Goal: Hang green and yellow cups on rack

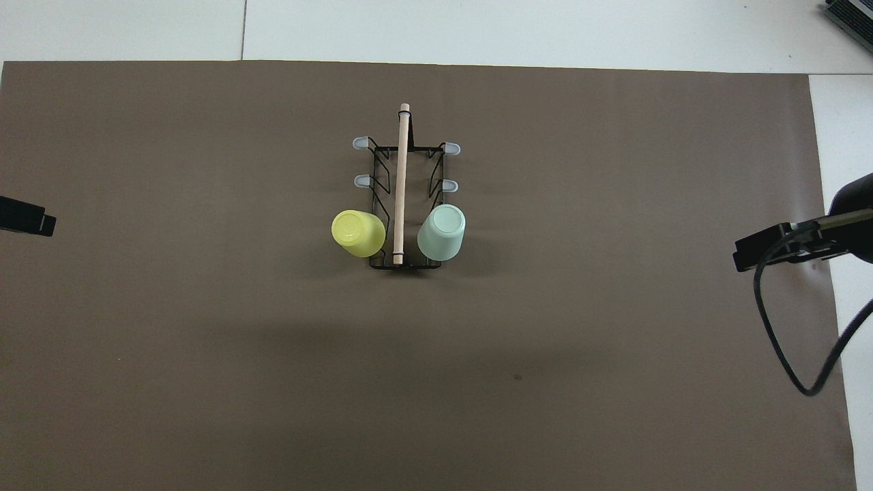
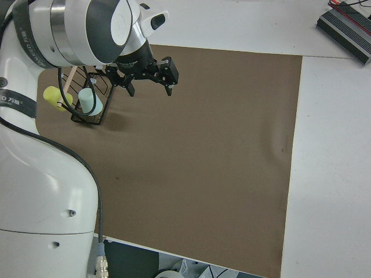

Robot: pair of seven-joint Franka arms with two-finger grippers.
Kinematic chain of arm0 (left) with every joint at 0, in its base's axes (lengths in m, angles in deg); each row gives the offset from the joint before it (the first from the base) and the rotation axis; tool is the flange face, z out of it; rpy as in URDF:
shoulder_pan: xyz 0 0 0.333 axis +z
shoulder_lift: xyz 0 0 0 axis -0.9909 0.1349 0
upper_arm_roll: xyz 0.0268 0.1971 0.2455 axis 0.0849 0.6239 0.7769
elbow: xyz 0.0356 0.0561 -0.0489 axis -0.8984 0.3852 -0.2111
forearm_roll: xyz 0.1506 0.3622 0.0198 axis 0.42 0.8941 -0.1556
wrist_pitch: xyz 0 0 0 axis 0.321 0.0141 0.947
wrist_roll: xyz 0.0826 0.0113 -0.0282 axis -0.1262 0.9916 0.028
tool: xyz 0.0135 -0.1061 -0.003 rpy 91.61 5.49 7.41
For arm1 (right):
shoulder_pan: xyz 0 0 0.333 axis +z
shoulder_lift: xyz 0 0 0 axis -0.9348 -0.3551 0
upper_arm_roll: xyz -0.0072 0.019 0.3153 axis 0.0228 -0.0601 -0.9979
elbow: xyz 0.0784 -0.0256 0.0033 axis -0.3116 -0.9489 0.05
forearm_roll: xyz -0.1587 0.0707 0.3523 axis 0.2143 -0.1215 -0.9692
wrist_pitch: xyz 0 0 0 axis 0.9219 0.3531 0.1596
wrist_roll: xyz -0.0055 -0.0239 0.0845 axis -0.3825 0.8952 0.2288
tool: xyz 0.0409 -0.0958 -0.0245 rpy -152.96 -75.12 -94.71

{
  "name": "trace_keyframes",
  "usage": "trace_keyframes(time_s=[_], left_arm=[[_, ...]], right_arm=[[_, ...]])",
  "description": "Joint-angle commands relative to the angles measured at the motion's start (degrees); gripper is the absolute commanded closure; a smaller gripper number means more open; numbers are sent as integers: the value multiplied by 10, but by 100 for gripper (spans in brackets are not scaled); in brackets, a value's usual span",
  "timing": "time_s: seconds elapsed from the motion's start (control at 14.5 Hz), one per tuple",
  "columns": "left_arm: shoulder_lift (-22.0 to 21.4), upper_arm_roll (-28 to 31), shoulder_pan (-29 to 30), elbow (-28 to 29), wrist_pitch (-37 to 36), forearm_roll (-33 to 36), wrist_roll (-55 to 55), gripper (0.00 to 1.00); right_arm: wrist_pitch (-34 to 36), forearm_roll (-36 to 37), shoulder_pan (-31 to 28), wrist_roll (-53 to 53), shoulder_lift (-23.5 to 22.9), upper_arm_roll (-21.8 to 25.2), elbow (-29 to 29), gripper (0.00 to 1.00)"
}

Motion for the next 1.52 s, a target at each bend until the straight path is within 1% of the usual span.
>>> trace_keyframes(time_s=[0.0, 0.41, 0.55, 0.62, 0.76, 0.97, 1.1, 1.17, 1.38, 1.45], left_arm=[[-14, 5, -6, 15, -1, -7, 5, 0], [-14, 5, -6, 15, -2, -7, 5, 0], [-14, 5, -6, 16, -2, -7, 5, 0], [-14, 5, -6, 16, -1, -7, 5, 0], [-14, 5, -6, 15, -2, -7, 5, 0], [-14, 5, -6, 16, -2, -7, 5, 0], [-14, 5, -6, 15, -1, -7, 5, 0], [-14, 5, -6, 16, -1, -7, 5, 0], [-14, 5, -6, 16, -2, -7, 5, 0], [-14, 5, -6, 16, -1, -7, 5, 0]], right_arm=[[1, -1, -4, -2, 7, 1, -5, 0], [1, -2, -8, -3, 7, 2, -3, 0], [0, -1, 0, -9, 8, 2, -1, 0], [-3, -4, -8, -15, 8, -2, 0, 0], [-30, -22, -19, -22, 7, 1, -8, 0], [-65, -24, -28, -74, 3, -4, -9, 0], [-93, -24, -34, -77, -15, -5, -10, 0], [-98, -27, -45, -77, -20, -5, -9, 0], [-106, -27, -49, -81, -45, -5, 1, 0], [-107, -26, -49, -81, -58, -5, 12, 0]])
